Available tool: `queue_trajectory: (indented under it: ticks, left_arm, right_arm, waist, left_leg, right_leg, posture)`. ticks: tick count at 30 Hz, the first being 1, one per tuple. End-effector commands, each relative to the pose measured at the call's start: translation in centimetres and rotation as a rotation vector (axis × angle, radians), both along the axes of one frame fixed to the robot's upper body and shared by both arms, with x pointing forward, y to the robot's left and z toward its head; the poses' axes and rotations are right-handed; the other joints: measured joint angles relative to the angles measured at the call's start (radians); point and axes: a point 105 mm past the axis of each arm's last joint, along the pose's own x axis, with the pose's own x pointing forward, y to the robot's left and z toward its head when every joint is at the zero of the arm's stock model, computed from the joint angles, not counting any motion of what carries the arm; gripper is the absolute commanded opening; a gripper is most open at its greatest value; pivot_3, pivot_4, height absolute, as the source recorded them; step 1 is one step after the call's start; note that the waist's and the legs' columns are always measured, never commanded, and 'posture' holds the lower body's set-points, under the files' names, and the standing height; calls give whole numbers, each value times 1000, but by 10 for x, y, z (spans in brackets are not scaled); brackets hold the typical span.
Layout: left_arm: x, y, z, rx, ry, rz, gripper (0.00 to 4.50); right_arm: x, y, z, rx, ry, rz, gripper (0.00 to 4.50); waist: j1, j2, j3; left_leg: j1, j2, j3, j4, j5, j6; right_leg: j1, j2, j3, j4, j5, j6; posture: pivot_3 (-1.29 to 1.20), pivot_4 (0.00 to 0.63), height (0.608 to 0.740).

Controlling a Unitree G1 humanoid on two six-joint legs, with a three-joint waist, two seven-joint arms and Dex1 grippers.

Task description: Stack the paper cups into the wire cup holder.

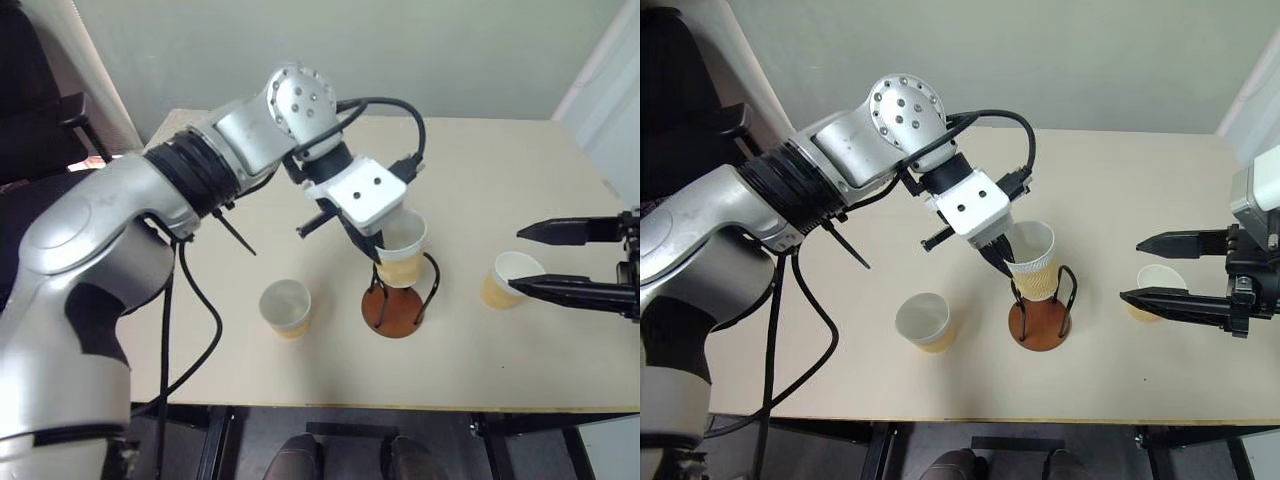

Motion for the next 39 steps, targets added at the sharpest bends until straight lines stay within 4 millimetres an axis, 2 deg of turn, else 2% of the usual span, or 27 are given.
queue_trajectory:
  ticks: [1,5,8,14,18,23,27,32,39]
  left_arm:
    - [0,2,3,25,-37,-28,37]
    - [1,-2,3,-3,-21,-27,1235]
    - [2,-9,7,-44,-17,-26,2321]
    - [4,-24,44,-291,93,34,4470]
    - [11,-12,57,-403,168,115,4470]
    - [10,15,59,-481,275,199,4470]
    - [5,35,47,-481,347,263,4470]
    - [-2,61,27,-449,400,358,4470]
    - [8,81,13,-465,375,477,4470]
  right_arm:
    - [-2,-2,9,-18,-56,-15,3521]
    - [-2,-2,8,-28,-67,-20,3521]
    - [-1,-4,6,-34,-69,-29,3521]
    - [9,-11,-6,-103,-71,-85,3521]
    - [18,-18,-24,-194,-34,-131,3521]
    - [34,-41,-57,-416,39,-200,3521]
    - [45,-53,-72,-526,49,-173,3521]
    - [64,-71,-78,-608,21,-173,3521]
    - [88,-68,-96,-652,11,-101,3521]
  waist:
    - [0,0,0]
    - [1,0,0]
    - [2,0,0]
    - [4,0,0]
    - [1,1,-1]
    - [0,3,-1]
    - [-1,3,-1]
    - [-1,3,-1]
    - [-5,3,-1]
  left_leg:
    - [0,0,0,1,0,0]
    - [0,-1,1,0,0,0]
    - [0,-1,0,1,0,0]
    - [1,-1,1,1,0,1]
    - [2,0,2,0,0,1]
    - [4,1,1,1,0,0]
    - [4,0,1,2,0,0]
    - [6,0,1,2,0,0]
    - [9,0,0,2,1,1]
  right_leg:
    - [0,1,0,0,0,0]
    - [0,0,0,0,0,0]
    - [1,0,0,0,0,0]
    - [2,-1,0,0,0,1]
    - [2,-1,2,1,0,1]
    - [2,0,2,2,0,1]
    - [3,1,2,1,0,1]
    - [5,1,2,1,0,1]
    - [8,1,1,2,0,1]
  posture:
    - [0,150,740]
    - [0,150,740]
    - [0,150,740]
    - [0,150,740]
    - [0,150,740]
    - [0,150,740]
    - [0,150,740]
    - [0,150,740]
    - [0,150,740]
